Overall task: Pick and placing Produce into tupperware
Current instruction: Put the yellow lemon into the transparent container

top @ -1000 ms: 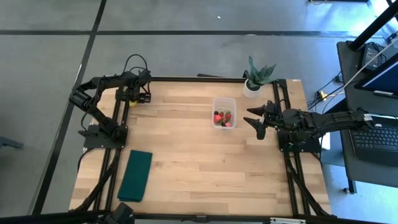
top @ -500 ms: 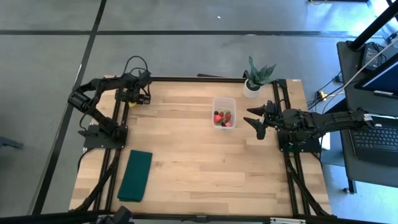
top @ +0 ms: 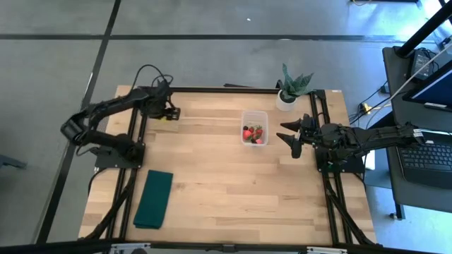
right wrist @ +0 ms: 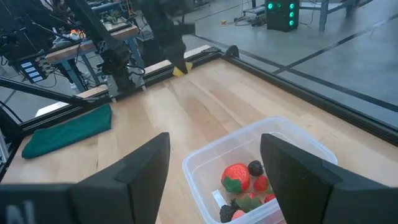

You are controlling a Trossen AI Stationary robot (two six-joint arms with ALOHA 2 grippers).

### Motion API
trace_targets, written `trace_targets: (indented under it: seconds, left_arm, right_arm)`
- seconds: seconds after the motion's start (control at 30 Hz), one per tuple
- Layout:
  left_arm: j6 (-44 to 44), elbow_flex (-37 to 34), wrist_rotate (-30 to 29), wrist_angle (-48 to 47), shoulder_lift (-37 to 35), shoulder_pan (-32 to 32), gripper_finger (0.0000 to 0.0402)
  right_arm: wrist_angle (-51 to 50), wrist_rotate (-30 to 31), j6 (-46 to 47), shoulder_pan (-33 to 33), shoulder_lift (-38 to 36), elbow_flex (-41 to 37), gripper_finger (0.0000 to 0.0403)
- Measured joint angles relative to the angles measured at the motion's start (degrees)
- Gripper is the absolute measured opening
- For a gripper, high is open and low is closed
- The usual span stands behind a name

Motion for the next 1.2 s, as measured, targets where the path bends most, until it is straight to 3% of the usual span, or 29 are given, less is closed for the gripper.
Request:
trace_targets:
  seconds: [0.1,0.27,0.5,0.63,0.97,1.2]
  left_arm:
    - [-1.3,0.0,7.4,5.0,-5.4,-2.5,0.0204]
    - [-5.4,0.1,17.9,20.9,-12.4,-8.8,0.0205]
    - [-11.9,0.2,19.3,48.3,-13.5,-21.0,0.0203]
    - [-12.1,0.5,17.7,57.1,-10.3,-26.1,0.0202]
    - [-5.8,16.1,16.6,56.3,6.7,-31.6,0.0203]
    - [-2.4,27.3,19.5,55.0,19.1,-32.7,0.0204]
  right_arm:
    - [0.0,0.0,0.0,0.0,0.0,0.0,0.0252]
    - [0.0,0.0,0.0,0.0,0.0,0.0,0.0252]
    - [1.1,0.0,0.1,0.0,0.0,0.0,0.0252]
    - [2.4,0.0,0.2,0.0,0.0,0.0,0.0252]
    - [5.7,0.0,0.3,0.0,0.0,0.0,0.0252]
    - [5.6,0.0,3.1,0.1,0.0,0.0,0.0252]
